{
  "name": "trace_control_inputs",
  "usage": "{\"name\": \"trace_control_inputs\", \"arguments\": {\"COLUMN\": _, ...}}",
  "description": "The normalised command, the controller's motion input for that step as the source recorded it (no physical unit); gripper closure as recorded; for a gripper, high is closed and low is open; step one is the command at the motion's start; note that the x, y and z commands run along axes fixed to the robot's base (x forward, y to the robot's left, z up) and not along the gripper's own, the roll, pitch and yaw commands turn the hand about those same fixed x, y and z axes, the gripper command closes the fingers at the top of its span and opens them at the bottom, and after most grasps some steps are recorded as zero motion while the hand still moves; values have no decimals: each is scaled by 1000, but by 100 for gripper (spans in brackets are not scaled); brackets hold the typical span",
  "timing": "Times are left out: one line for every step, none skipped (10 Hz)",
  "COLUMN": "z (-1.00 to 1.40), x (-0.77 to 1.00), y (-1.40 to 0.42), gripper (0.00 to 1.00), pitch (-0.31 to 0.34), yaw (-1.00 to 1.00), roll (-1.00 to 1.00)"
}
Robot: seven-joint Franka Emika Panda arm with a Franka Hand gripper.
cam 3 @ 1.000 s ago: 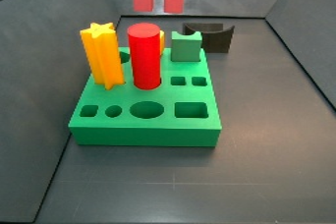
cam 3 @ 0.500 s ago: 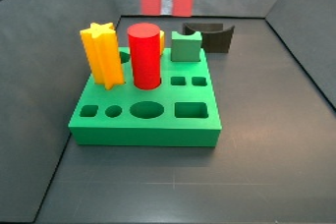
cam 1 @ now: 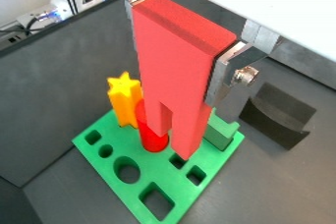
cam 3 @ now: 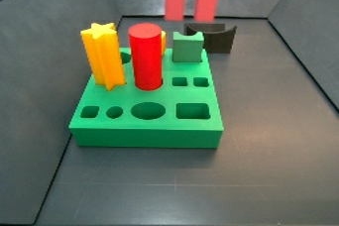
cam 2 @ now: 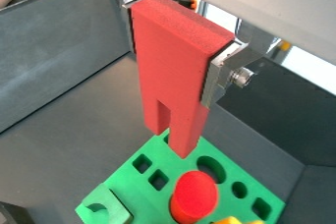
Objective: Pick up the double-square object. Move up. Move to above the board. Insert the double-square object.
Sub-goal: Insert the double-square object.
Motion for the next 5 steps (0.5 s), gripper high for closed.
{"name": "trace_control_inputs", "arguments": {"z": -514, "x": 1000, "y": 63, "gripper": 100, "pitch": 84, "yaw": 0, "roll": 91}}
{"name": "trace_control_inputs", "arguments": {"z": -474, "x": 911, "y": 0, "gripper": 100, "pitch": 70, "yaw": 0, "roll": 143}}
{"name": "trace_control_inputs", "arguments": {"z": -540, "x": 717, "y": 40, "gripper": 100, "pitch": 53, "yaw": 0, "roll": 119}}
{"name": "trace_control_inputs", "arguments": {"z": -637, "x": 291, "y": 37, "gripper": 100, "pitch": 0, "yaw": 43, "roll": 123}}
{"name": "trace_control_inputs", "arguments": {"z": -771, "x": 143, "y": 60, "gripper": 100, "pitch": -30, "yaw": 69, "roll": 106}}
